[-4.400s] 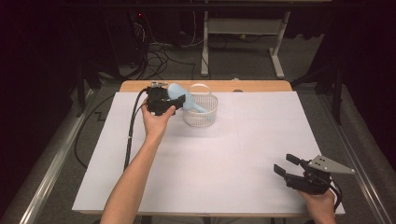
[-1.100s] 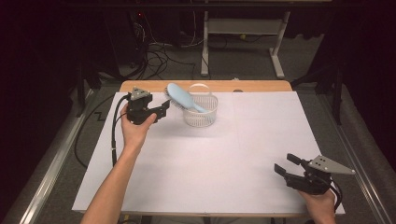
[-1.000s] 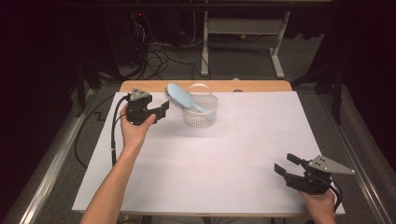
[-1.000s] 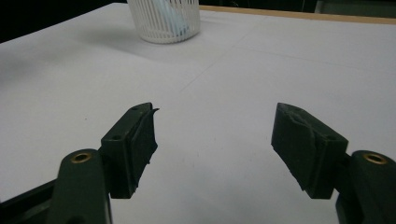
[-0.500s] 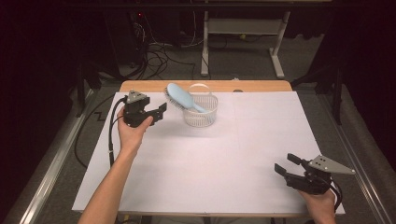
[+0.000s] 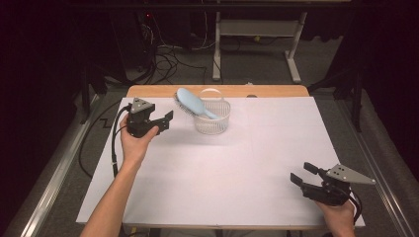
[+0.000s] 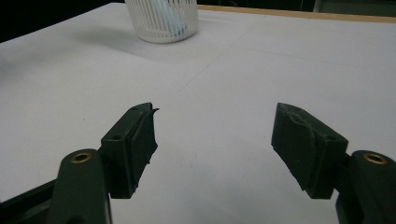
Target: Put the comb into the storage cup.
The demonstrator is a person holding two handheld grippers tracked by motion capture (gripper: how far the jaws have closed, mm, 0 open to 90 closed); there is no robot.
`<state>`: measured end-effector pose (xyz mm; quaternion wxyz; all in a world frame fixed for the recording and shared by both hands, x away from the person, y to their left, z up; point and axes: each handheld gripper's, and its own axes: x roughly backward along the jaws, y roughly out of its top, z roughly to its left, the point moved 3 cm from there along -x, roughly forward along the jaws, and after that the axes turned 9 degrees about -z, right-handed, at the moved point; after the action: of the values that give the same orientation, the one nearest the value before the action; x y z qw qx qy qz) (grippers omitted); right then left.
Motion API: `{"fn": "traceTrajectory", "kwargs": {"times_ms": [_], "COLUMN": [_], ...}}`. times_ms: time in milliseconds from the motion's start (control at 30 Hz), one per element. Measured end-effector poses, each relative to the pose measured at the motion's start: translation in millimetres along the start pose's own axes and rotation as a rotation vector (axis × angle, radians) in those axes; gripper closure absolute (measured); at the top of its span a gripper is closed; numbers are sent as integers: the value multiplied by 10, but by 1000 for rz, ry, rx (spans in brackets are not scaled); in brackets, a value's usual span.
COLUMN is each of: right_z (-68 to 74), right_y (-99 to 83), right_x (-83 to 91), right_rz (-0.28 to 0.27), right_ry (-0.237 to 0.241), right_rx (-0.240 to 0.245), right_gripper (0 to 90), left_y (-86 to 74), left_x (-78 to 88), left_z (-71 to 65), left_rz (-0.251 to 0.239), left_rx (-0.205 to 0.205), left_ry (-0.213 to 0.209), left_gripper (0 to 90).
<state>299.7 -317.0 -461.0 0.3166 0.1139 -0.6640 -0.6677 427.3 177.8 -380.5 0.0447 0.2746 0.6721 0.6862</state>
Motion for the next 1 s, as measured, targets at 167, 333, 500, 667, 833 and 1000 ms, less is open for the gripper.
{"fn": "traceTrajectory", "kwargs": {"times_ms": [167, 333, 500, 667, 833, 1000], "right_z": [1, 3, 3, 3, 3, 3], "right_y": [0, 0, 0, 1, 1, 1], "right_x": [-2, -4, -3, 1, 1, 3], "right_rz": [1, 2, 2, 1, 1, 0], "right_ry": [-2, -4, -4, -3, 0, -2], "right_rx": [2, 2, 1, 2, -1, 0], "right_gripper": [314, 314, 314, 314, 315, 315], "left_y": [-9, -47, -70, -73, -74, -93], "left_x": [29, 64, 95, 125, 147, 159], "left_z": [3, 32, 37, 27, 20, 13], "left_rz": [0, -7, -7, -7, -7, -4], "left_rx": [-5, 7, 8, -1, -4, 2], "left_ry": [-2, 0, -3, -6, -8, -17], "left_gripper": [292, 292, 293, 293, 293, 299]}}
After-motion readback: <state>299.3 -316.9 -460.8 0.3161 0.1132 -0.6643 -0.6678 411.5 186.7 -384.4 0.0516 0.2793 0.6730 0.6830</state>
